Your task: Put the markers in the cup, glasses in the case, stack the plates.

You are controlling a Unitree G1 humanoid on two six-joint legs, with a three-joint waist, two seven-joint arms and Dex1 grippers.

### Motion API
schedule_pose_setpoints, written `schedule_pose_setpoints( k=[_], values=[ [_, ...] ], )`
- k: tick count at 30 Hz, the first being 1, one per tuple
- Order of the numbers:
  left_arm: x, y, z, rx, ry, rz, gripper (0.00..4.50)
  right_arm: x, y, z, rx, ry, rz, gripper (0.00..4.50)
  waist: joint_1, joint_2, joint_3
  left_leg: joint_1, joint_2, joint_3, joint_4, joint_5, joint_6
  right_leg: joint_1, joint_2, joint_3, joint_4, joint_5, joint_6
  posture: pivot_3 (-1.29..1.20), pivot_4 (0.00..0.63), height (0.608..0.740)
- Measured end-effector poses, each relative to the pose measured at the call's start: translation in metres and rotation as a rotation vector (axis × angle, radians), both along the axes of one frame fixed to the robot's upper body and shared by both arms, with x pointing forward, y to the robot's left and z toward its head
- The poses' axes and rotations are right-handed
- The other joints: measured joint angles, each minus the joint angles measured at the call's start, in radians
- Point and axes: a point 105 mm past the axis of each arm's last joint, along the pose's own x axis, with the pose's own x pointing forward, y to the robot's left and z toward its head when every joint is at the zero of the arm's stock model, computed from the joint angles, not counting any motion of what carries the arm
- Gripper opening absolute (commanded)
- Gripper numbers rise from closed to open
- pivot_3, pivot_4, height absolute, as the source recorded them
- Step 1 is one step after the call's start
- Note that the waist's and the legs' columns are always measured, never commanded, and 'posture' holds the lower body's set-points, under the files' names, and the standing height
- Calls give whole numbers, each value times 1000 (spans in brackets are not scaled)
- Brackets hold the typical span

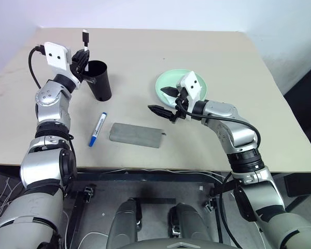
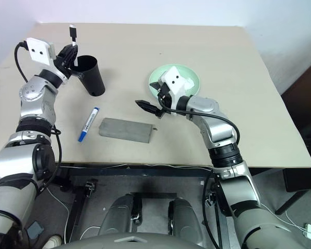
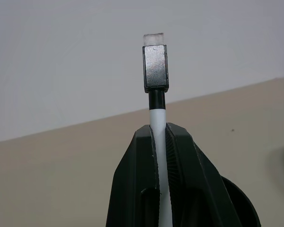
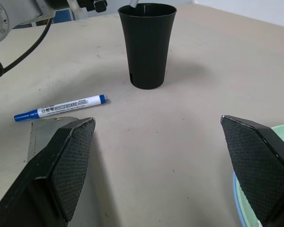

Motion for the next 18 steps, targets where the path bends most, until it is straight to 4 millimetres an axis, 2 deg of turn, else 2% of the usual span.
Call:
schedule_pose_setpoints(
  k=[18],
  values=[
    [1,0,-16,0,55,-10,0,-1,-1,0,-6,-1,13,4456,0,0,0,0,0,0,0,1,-1,0,0,0,0,0,0,0,150,681]
  ],
)
